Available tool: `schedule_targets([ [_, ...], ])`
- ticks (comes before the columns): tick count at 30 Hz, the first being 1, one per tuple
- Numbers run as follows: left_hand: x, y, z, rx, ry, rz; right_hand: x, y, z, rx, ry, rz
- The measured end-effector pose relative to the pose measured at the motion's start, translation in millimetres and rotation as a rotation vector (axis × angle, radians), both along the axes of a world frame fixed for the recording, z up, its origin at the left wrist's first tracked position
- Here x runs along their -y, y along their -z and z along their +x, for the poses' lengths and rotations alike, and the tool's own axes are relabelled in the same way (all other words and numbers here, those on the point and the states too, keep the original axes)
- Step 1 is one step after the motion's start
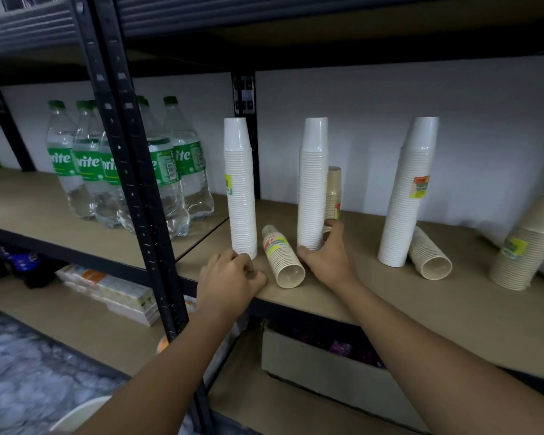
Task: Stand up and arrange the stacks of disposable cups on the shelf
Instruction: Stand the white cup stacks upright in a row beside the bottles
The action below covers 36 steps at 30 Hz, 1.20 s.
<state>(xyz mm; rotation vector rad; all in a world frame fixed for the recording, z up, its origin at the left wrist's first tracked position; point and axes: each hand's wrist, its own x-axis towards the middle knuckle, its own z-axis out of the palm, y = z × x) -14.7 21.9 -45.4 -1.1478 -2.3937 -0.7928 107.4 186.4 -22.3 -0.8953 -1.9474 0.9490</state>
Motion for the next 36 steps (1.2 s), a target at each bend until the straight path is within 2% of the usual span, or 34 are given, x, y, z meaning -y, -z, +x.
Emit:
schedule_targets([
  [12,0.2,-0.1,2.0,0.006,-0.023,0.013,1.0,-3.0,-3.8,0.082,-0.036,-0.017],
  [17,0.6,-0.3,2.3,0.015,-0.024,0.003,4.3,-9.3,-1.8,-0.008,0.061,-0.088],
  [20,0.6,0.0,2.5,0.011,-0.019,-0.002,19.7,-19.3,0.9,-0.056,0.122,-0.002],
  [22,1.2,-0.1,3.3,0.008,-0.010,-0.004,32.7,-23.7,-0.2,-0.010,0.076,0.025],
  [28,7.4,0.7,5.7,0.010,0.045,0.011,56.5,-23.1,-2.1,0.331,-0.044,0.054],
  [36,19.3,-9.7,31.2,0.062,0.076,0.056,64.2,-33.0,46.3,0.377,-0.093,0.030],
])
